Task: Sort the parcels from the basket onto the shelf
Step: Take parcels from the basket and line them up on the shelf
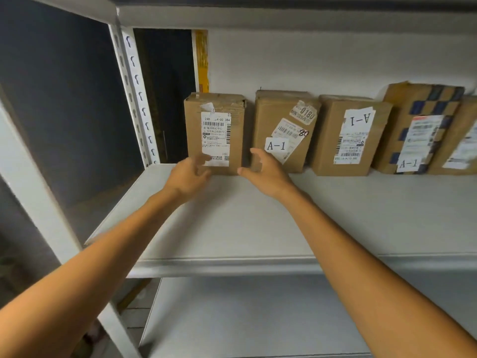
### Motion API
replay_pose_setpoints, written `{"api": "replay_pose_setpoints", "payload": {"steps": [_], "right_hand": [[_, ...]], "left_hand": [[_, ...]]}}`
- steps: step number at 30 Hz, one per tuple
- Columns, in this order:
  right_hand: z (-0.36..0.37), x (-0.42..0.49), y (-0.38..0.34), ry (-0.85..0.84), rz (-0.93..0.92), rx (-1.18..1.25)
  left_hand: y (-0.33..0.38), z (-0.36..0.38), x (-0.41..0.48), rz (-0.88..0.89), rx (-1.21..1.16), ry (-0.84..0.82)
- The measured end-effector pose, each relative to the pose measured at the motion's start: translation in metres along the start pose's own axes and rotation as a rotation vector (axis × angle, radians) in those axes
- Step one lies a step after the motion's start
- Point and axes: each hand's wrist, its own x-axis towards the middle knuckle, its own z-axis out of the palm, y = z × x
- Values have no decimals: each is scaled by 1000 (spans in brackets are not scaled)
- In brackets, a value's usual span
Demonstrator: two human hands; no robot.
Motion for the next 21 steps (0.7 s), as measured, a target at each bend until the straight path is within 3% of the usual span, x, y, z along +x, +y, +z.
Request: {"api": "replay_pose_setpoints", "payload": {"steps": [8, 21], "right_hand": [[-143, -99, 55, -9, 26, -191], [-406, -338, 193, 427, 498, -257]], "left_hand": [[124, 81, -37, 240, 112, -239], [407, 319, -126, 755, 46, -657]]}}
